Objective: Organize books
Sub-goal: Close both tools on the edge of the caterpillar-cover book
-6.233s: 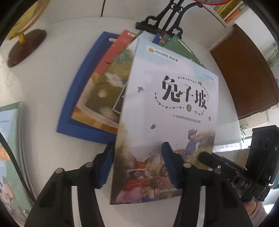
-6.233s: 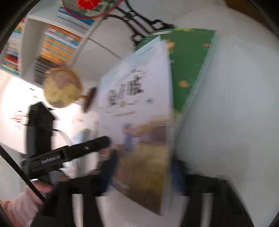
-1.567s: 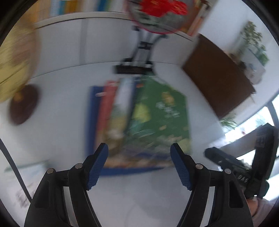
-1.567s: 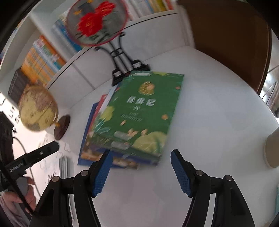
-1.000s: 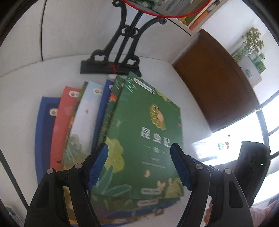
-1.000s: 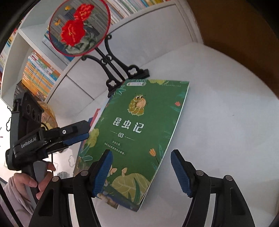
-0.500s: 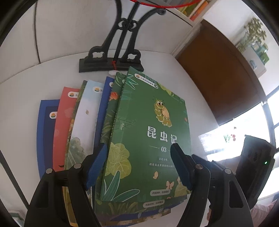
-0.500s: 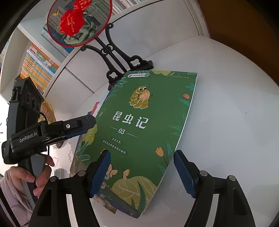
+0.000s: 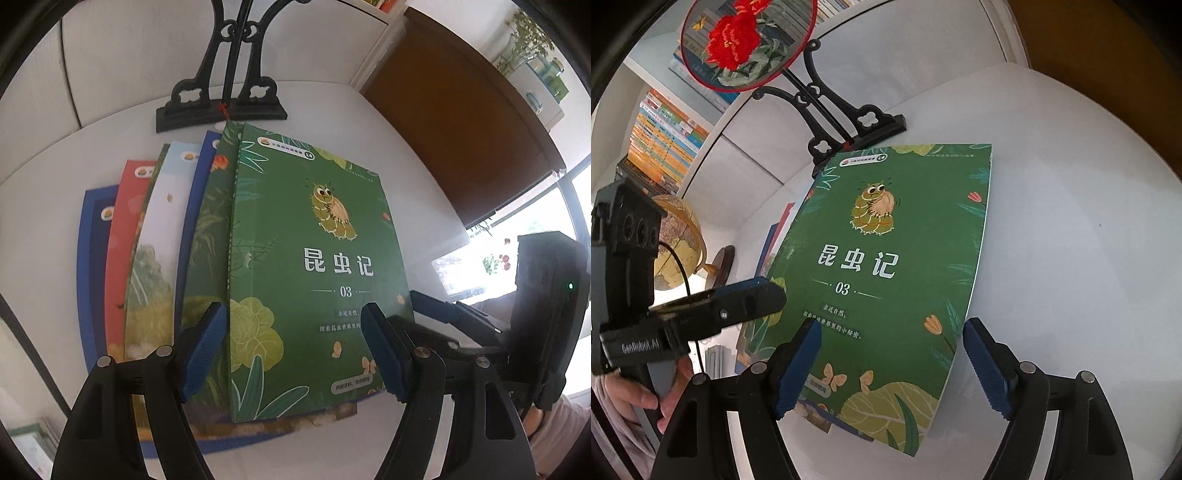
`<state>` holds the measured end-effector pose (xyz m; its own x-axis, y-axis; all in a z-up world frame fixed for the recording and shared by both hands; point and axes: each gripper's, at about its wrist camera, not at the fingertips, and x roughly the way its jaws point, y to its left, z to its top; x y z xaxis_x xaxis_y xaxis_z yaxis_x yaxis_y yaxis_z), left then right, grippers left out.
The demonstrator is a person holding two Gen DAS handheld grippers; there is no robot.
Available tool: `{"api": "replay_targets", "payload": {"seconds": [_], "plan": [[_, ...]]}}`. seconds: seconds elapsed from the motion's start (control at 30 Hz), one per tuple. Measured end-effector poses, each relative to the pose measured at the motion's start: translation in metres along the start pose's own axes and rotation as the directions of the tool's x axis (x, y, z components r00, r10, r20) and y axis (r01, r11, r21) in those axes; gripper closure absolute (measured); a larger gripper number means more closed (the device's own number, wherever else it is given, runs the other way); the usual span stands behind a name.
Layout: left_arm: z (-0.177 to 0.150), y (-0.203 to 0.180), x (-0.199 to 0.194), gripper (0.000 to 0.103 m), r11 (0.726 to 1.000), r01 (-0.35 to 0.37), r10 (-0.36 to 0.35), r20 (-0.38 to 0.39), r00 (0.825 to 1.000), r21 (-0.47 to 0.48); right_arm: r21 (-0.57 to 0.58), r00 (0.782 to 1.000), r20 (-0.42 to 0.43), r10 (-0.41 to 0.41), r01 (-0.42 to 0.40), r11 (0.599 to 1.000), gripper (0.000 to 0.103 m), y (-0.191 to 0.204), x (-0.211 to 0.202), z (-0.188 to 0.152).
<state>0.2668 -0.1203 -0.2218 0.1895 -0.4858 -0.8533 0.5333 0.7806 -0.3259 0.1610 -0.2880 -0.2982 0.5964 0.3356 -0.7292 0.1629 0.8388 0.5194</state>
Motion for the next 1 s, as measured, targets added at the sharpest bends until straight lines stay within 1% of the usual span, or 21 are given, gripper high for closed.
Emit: {"api": "replay_targets", "payload": {"seconds": [0.2, 0.4, 0.53, 0.8, 0.9, 0.93, 1.0], "plan": [[-0.023, 0.0, -0.008, 0.031, 0.999, -0.003, 0.003, 0.008, 1.0, -0.041, 0.009, 0.999, -0.034, 0.024, -0.024, 1.0, 0.022, 0.0, -0.003, -0.006], [-0.046, 0.001, -0.018, 0.031, 0.997, -0.006, 0.007, 0.007, 1.0, -0.081, -0.031, 0.996, -0.08, 0.048, -0.051, 0.998, 0.022, 0.006, -0.006, -0.017], [-0.064, 0.006, -0.026, 0.031, 0.993, -0.01, 0.012, 0.013, 1.0, -0.117, -0.055, 0.994, -0.101, 0.049, -0.055, 0.997, 0.022, 0.014, -0.006, -0.025], [-0.095, 0.02, -0.037, 0.031, 0.979, -0.032, 0.039, 0.03, 0.999, -0.201, -0.129, 0.986, -0.151, 0.064, -0.084, 0.988, 0.022, 0.035, -0.004, -0.04], [-0.103, 0.028, -0.033, 0.031, 0.969, -0.029, 0.034, 0.015, 0.999, -0.247, -0.166, 0.983, -0.171, 0.074, -0.103, 0.981, 0.022, 0.043, -0.003, -0.048], [-0.105, 0.029, -0.031, 0.031, 0.966, -0.033, 0.036, 0.007, 0.999, -0.258, -0.161, 0.982, -0.171, 0.082, -0.11, 0.981, 0.022, 0.042, -0.004, -0.049], [-0.11, 0.027, -0.028, 0.031, 0.961, -0.082, 0.085, -0.002, 0.996, -0.263, -0.135, 0.979, -0.18, 0.097, -0.122, 0.983, 0.022, 0.04, -0.005, -0.05]]}}
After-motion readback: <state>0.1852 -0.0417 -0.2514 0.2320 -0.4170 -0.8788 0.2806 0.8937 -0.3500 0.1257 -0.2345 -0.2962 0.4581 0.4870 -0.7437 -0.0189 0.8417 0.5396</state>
